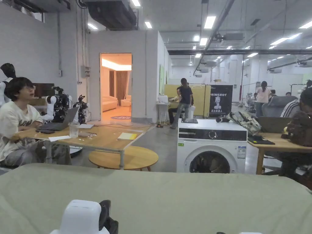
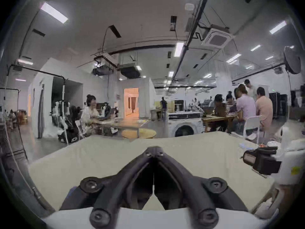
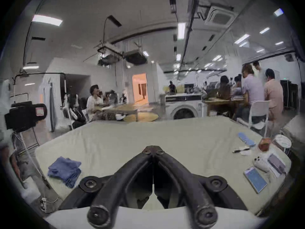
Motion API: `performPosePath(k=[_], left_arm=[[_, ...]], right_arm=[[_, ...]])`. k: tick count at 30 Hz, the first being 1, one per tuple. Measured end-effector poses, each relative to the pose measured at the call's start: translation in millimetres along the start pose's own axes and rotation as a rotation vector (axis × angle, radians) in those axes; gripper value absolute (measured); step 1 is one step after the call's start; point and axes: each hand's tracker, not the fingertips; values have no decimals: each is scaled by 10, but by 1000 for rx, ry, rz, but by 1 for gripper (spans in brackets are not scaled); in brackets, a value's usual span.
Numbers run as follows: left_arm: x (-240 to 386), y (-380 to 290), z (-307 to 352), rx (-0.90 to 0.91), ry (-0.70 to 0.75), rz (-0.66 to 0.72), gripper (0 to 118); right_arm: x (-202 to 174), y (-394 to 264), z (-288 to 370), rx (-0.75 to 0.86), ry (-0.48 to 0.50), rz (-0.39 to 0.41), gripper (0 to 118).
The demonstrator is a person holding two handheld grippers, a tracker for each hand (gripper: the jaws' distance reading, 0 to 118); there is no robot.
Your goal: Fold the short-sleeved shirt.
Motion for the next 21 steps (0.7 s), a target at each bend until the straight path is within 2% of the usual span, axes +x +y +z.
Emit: performPosePath(k=[2, 3, 8, 18, 19, 20, 21], left_arm=[[-15, 9, -23, -18, 11, -17, 0], [-9, 4, 2, -22, 38, -13, 0], [-128, -7, 61, -11, -4, 6, 0], [-331, -19, 104, -13, 0, 18, 0], [-345, -19, 98, -18, -3, 21, 6], [-337, -22, 99, -21, -1, 18, 31], [-319, -24, 101, -22, 3, 4, 31]], right_arm=[[16, 18, 53, 10, -64, 26, 0], [25, 32, 49, 17, -67, 39, 0], [54, 140, 15, 12, -79, 57, 0], [2, 205, 34, 19, -60, 42, 0], [-10, 203, 36, 13, -62, 45, 2], [-3, 205, 37, 6, -64, 49, 20], [-4, 207, 37, -4, -66, 56, 20]])
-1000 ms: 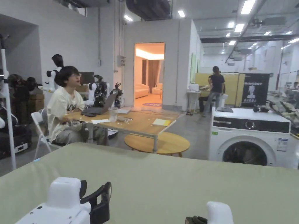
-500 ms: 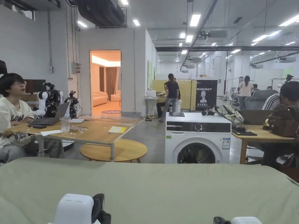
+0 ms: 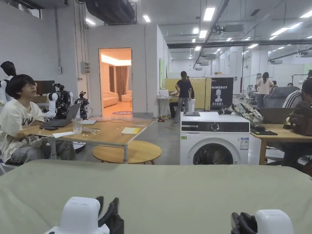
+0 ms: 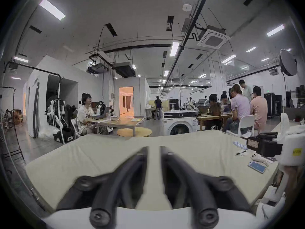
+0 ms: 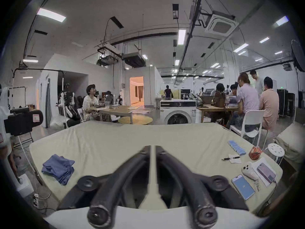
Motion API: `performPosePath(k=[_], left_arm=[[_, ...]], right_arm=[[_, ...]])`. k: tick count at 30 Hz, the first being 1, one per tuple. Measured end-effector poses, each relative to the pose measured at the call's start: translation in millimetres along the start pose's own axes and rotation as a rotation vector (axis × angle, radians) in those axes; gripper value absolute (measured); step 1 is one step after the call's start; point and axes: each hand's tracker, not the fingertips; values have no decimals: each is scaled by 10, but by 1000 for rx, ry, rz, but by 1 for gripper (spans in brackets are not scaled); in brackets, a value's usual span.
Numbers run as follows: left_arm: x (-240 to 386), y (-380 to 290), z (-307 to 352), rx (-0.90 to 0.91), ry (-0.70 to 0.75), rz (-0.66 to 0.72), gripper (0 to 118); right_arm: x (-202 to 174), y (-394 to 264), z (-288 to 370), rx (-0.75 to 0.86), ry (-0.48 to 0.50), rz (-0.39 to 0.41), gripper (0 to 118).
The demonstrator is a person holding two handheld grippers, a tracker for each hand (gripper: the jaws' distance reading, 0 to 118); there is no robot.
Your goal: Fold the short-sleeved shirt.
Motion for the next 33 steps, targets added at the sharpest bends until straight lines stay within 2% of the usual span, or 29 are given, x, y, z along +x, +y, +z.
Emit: performPosePath(k=[1, 3, 4, 7, 11, 20, 23, 27, 30, 33], left_arm=[[6, -2, -1, 0, 10, -16, 39], [2, -10, -15, -3, 24, -27, 98], [28, -26, 11, 6, 21, -25, 112], [-30, 1, 28, 23, -26, 32, 115], [-36, -2, 41, 32, 11, 40, 115], [-70, -4, 106, 50, 5, 82, 115], [-67, 7, 102, 54, 11, 79, 115], [-53, 6, 90, 45, 8, 68, 115], [-37, -11, 75, 35, -2, 61, 115], [-27, -30, 70, 40, 49, 62, 115]], right_arm=[[-7, 5, -6, -11, -4, 9, 29], [-19, -19, -29, -24, -19, 26, 96], [-13, -26, -15, -22, -13, 26, 117], [-6, 3, 52, -8, 2, -4, 118], [-11, 35, 84, 18, -3, -19, 118], [-32, 16, 96, 20, 7, -7, 118], [-42, 8, 54, 15, 18, 32, 118], [-79, -20, 8, -5, -15, 50, 118], [-68, -14, -2, -1, -4, 30, 118], [-41, 9, -3, -10, 12, 5, 118]])
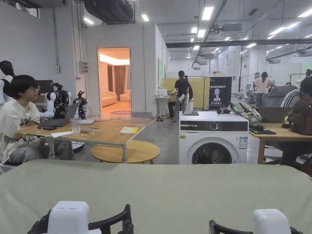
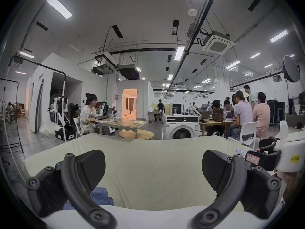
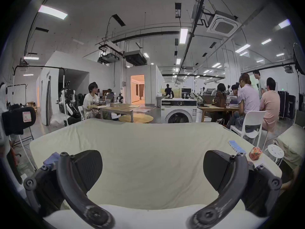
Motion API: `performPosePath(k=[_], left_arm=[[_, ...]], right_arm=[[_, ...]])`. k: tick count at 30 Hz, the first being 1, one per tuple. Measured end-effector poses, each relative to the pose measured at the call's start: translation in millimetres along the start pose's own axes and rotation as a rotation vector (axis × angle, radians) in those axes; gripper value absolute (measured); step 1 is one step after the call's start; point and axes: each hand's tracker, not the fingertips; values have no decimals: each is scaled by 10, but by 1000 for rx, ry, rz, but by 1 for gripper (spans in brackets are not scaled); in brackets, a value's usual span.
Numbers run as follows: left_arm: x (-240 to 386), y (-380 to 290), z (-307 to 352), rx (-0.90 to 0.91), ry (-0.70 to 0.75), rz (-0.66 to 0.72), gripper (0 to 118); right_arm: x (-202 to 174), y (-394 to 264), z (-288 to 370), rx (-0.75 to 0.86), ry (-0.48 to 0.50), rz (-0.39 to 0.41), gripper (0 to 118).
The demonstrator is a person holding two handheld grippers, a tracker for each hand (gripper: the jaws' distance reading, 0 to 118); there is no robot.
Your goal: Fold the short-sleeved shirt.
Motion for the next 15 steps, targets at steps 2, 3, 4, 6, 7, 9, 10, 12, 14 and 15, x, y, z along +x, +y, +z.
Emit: performPosePath(k=[2, 3, 4, 6, 7, 9, 10, 12, 14, 15], left_arm=[[-44, 1, -17, -3, -16, 20, 115], [-57, 0, -9, -5, -18, 34, 115], [-62, -5, -10, -3, -17, 43, 115], [-70, -11, -16, -3, -22, 53, 115], [-70, -12, -12, -5, -23, 54, 115], [-68, -18, -25, -15, -29, 51, 115], [-69, -21, -33, -24, -35, 49, 115], [-63, -24, -26, -29, -37, 46, 115], [-68, -18, -24, -28, -35, 44, 115], [-74, -13, -19, -26, -37, 46, 115]], right_arm=[[13, 12, 10, 2, 6, -11, 118], [16, 23, 15, 1, 13, -19, 118], [13, 36, 24, 1, 35, -28, 118], [-3, 75, 58, 1, 45, -40, 118], [-12, 103, 63, 1, 50, -56, 118], [-10, 163, 46, -11, 59, -105, 118], [2, 180, 48, -12, 55, -126, 118], [7, 200, 30, -15, 31, -171, 118], [59, 208, 15, -44, 38, -248, 118], [79, 211, 3, -61, 45, -292, 118]])
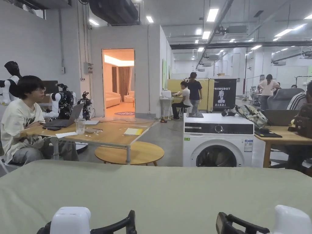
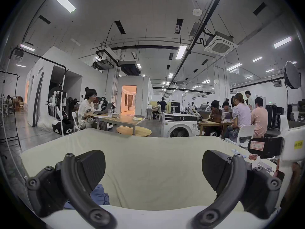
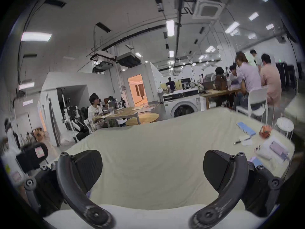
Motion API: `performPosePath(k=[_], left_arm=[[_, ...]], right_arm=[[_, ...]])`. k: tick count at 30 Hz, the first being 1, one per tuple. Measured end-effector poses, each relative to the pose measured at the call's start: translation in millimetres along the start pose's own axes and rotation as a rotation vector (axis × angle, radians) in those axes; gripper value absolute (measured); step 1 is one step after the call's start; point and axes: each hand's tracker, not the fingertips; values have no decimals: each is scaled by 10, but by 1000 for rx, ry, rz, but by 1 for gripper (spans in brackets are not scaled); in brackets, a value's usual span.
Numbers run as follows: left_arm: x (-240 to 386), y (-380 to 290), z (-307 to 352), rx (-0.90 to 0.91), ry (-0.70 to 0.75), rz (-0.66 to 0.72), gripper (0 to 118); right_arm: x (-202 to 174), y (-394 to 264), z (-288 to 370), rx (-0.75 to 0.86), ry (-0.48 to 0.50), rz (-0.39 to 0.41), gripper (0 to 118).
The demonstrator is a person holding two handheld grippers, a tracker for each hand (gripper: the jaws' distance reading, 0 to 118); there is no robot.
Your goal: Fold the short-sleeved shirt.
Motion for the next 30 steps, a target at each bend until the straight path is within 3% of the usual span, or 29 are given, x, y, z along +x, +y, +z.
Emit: performPosePath(k=[3, 8, 12, 19, 26, 30], left_arm=[[-14, 21, -11, -3, -10, 24, 115], [9, -6, -33, -10, -33, 36, 115], [33, -13, -57, -23, -43, 18, 115], [28, -25, -74, -30, -50, 22, 115], [28, -38, -80, -39, -51, 21, 115], [33, -47, -76, -43, -56, 19, 115]], right_arm=[[35, 42, -2, -30, -17, -114, 118], [41, 111, 16, -19, -21, -152, 118], [65, 163, 0, -60, -56, -149, 118], [123, 169, 0, -94, -31, -171, 118], [53, 149, -30, -71, -107, -143, 118], [90, 118, -7, -42, -63, -141, 118]])
